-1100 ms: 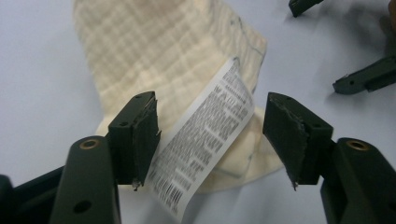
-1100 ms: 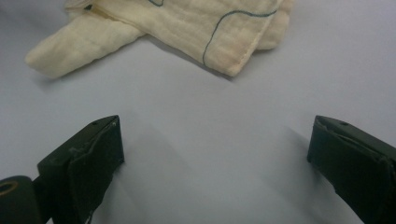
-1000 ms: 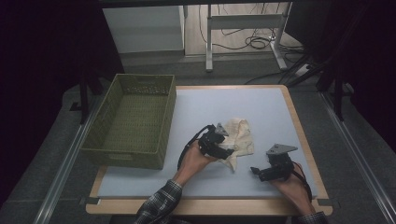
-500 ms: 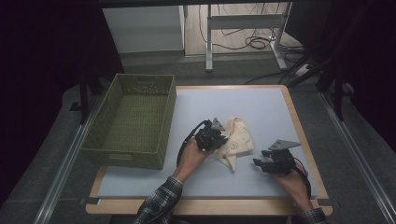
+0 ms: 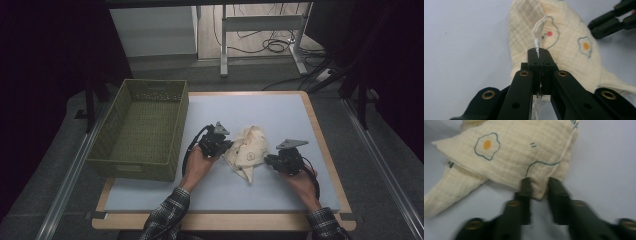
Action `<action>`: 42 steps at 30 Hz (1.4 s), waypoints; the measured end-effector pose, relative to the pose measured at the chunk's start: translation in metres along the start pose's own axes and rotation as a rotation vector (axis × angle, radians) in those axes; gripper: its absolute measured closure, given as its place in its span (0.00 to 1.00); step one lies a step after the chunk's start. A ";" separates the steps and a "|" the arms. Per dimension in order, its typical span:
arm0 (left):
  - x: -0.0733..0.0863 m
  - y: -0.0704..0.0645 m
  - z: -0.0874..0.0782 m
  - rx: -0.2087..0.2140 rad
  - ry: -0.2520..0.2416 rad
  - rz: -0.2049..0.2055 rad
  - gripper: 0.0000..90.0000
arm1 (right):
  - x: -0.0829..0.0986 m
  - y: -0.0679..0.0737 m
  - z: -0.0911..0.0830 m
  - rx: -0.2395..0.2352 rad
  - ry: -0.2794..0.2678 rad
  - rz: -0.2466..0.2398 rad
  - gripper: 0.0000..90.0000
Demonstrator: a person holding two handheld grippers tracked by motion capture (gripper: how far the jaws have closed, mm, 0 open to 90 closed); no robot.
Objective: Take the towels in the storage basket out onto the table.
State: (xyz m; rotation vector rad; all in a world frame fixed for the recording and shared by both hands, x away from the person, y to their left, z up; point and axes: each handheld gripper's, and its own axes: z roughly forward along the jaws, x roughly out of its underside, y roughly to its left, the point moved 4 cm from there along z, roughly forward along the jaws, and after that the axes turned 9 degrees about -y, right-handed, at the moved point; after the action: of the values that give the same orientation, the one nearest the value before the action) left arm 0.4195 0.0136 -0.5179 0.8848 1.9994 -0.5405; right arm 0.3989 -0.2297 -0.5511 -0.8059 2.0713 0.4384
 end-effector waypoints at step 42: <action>-0.036 0.060 -0.002 -0.212 -0.028 -0.027 0.99 | -0.063 -0.062 -0.034 0.180 -0.021 -0.045 0.96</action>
State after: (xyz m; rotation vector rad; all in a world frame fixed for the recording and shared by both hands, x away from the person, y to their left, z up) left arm 0.4776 0.0402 -0.4893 0.7172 2.0024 -0.3460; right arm 0.4483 -0.2697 -0.4807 -0.7355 2.0358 0.2304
